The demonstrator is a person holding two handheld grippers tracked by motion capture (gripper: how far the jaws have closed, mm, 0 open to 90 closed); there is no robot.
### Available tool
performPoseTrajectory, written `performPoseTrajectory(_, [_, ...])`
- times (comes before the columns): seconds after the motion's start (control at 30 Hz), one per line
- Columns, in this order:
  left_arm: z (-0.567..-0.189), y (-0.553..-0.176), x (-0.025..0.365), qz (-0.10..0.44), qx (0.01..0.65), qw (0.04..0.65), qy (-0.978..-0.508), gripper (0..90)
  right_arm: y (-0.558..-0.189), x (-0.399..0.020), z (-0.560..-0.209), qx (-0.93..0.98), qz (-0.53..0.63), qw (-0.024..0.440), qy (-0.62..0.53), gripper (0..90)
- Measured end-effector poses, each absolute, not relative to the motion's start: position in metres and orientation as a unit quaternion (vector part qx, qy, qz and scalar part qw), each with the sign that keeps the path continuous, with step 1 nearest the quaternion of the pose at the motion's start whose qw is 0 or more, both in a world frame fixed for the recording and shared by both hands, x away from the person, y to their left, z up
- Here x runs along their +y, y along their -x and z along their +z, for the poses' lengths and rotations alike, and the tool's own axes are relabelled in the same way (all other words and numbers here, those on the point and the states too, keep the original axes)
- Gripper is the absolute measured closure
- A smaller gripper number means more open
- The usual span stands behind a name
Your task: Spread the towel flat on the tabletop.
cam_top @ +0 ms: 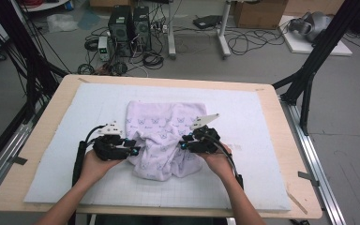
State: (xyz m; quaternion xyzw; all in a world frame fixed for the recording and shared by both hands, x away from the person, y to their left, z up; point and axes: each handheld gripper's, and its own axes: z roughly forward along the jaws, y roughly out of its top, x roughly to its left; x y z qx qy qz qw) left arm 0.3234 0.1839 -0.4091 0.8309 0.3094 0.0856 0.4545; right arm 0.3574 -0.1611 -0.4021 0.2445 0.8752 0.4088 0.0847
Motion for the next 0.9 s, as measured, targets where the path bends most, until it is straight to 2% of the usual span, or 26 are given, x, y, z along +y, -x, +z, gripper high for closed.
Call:
performPoseTrajectory(0.13, [-0.403,-0.306,0.195,0.095,0.291,0.461,-0.833,55.2,-0.327,-0.173,-0.385,0.859,0.444,0.113,-0.228,65.4])
performPoseTrajectory(0.27, [-0.411,-0.295,0.192,0.086,0.257,0.457,-0.847,54.9,-0.296,-0.167,-0.395,0.865,0.454,0.101,-0.186,57.3])
performPoseTrajectory(0.4, [-0.42,-0.299,0.178,0.089,0.251,0.435,-0.86,55.0,-0.286,-0.145,-0.415,0.878,0.443,0.075,-0.164,48.4])
performPoseTrajectory(0.43, [-0.421,-0.302,0.175,0.09,0.251,0.43,-0.863,55.8,-0.286,-0.138,-0.419,0.881,0.44,0.069,-0.162,46.6])
performPoseTrajectory(0.5, [-0.424,-0.308,0.17,0.079,0.245,0.428,-0.866,69.4,-0.288,-0.125,-0.425,0.887,0.432,0.06,-0.154,47.1])
performPoseTrajectory(0.57, [-0.426,-0.312,0.165,0.072,0.241,0.423,-0.87,81.7,-0.291,-0.116,-0.428,0.891,0.423,0.076,-0.146,55.5])
performPoseTrajectory(0.6, [-0.427,-0.312,0.164,0.07,0.24,0.423,-0.871,84.1,-0.294,-0.114,-0.429,0.891,0.425,0.071,-0.143,67.4])
performPoseTrajectory(0.67, [-0.426,-0.31,0.167,0.07,0.245,0.424,-0.869,85.2,-0.296,-0.116,-0.43,0.891,0.426,0.067,-0.142,81.9])
performPoseTrajectory(0.73, [-0.424,-0.307,0.174,0.072,0.253,0.427,-0.865,85.4,-0.298,-0.121,-0.427,0.888,0.433,0.058,-0.146,85.2])
performPoseTrajectory(0.9, [-0.413,-0.288,0.19,0.081,0.259,0.442,-0.855,85.5,-0.287,-0.14,-0.405,0.876,0.455,0.067,-0.146,86.1])
